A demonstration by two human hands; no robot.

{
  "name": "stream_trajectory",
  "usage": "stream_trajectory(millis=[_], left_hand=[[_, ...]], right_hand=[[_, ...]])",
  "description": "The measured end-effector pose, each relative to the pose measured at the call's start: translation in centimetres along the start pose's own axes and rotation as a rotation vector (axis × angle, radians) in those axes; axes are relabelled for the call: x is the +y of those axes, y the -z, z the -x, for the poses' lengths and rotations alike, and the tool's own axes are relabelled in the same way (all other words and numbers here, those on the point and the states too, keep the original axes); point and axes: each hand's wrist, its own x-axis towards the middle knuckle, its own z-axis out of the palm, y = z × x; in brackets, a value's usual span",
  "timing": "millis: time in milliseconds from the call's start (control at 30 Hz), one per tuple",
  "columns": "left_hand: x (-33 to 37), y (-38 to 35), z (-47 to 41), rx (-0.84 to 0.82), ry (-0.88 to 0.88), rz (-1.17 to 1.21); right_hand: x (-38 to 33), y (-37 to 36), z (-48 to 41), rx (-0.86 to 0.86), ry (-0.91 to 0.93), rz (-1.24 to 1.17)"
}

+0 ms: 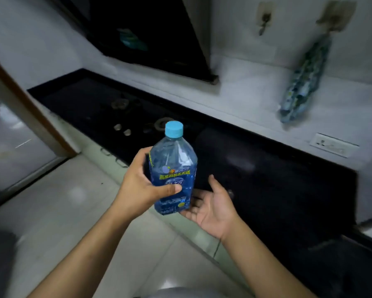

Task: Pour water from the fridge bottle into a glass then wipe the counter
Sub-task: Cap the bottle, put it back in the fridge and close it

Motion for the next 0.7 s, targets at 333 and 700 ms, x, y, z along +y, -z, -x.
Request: stream_trajectory(millis=[333, 700], left_hand=[[-3.1, 23.3, 6.3, 0.283, 0.069, -0.048], [-5.4, 47.3, 15.2, 0.687, 0.158, -0.172]], right_hand=[[12.8, -19.0, -7.2, -0.175, -0.240, 0.159], [29.6, -41.9, -14.0, -0.352, -0.508, 0.421]])
